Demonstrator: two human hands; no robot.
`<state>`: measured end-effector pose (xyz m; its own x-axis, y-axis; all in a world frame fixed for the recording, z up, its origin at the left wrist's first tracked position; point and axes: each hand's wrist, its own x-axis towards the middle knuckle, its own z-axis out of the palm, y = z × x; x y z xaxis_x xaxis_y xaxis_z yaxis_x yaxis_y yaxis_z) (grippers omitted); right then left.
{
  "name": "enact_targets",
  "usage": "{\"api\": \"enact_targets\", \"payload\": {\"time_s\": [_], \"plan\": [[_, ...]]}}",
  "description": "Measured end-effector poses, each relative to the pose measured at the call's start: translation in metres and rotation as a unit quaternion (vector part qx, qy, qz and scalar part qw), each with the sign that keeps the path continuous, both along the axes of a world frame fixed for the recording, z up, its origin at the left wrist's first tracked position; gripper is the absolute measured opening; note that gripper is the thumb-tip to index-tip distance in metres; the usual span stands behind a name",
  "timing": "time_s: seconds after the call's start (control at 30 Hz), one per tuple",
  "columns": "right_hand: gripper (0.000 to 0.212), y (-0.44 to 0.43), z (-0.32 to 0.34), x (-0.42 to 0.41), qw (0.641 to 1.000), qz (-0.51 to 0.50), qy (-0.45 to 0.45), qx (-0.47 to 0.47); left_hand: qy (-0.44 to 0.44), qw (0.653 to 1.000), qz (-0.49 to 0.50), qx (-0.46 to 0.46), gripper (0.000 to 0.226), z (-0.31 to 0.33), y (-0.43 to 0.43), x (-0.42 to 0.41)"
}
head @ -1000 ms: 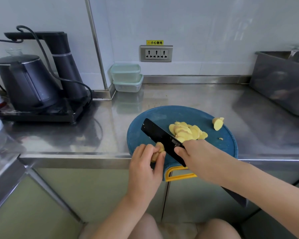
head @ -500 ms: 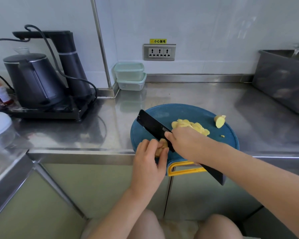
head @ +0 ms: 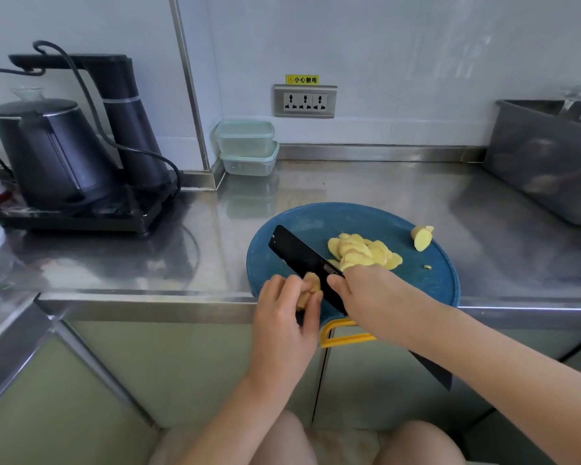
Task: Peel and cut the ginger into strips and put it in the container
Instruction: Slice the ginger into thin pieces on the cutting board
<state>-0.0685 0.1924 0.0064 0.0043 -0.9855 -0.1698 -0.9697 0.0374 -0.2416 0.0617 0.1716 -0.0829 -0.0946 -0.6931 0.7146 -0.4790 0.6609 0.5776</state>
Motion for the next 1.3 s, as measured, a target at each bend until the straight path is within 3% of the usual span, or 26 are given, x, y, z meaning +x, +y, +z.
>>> {"api": "enact_targets", "payload": {"time_s": [0.07,0.13,0.3,0.37,0.47,0.7,0.9,1.07,1.17,1.3], "plan": [[0.026,-0.012,0.006,0.013,1.000,-0.011,-0.016,0.012,-0.006,1.000,0.000,0.005,0.023,0.000,0.000,0.000],[0.031,-0.026,0.008,0.021,0.999,0.010,0.030,0.041,0.003,1.000,-0.007,0.020,0.023,0.001,0.000,0.001],[0.020,-0.045,0.001,0.017,1.000,0.009,-0.015,-0.003,-0.003,0.999,-0.013,0.041,0.026,0.005,0.001,0.005],[0.026,-0.042,0.008,0.012,1.000,-0.004,-0.013,-0.007,-0.005,0.999,-0.021,0.043,0.024,0.006,0.003,0.006],[0.022,-0.038,0.019,-0.003,0.997,-0.055,-0.026,0.050,-0.019,0.998,-0.036,0.047,0.021,0.005,0.004,0.010],[0.017,-0.023,0.031,-0.046,0.965,-0.055,-0.230,0.116,-0.046,0.995,-0.075,0.051,0.017,0.020,-0.002,0.016],[0.008,-0.017,0.037,-0.054,0.947,-0.076,-0.290,0.118,-0.057,0.996,-0.036,0.060,0.013,0.037,-0.024,0.016],[0.018,-0.010,0.037,-0.058,0.940,-0.100,-0.315,0.087,-0.083,0.993,-0.041,0.068,0.014,0.033,-0.022,0.007],[0.013,-0.008,0.035,-0.058,0.939,-0.126,-0.318,0.044,-0.077,0.994,-0.042,0.063,0.016,0.030,-0.022,0.009],[0.023,-0.004,0.030,-0.049,0.929,-0.154,-0.336,0.005,-0.018,0.995,-0.053,0.088,0.018,0.027,-0.021,0.012]]}}
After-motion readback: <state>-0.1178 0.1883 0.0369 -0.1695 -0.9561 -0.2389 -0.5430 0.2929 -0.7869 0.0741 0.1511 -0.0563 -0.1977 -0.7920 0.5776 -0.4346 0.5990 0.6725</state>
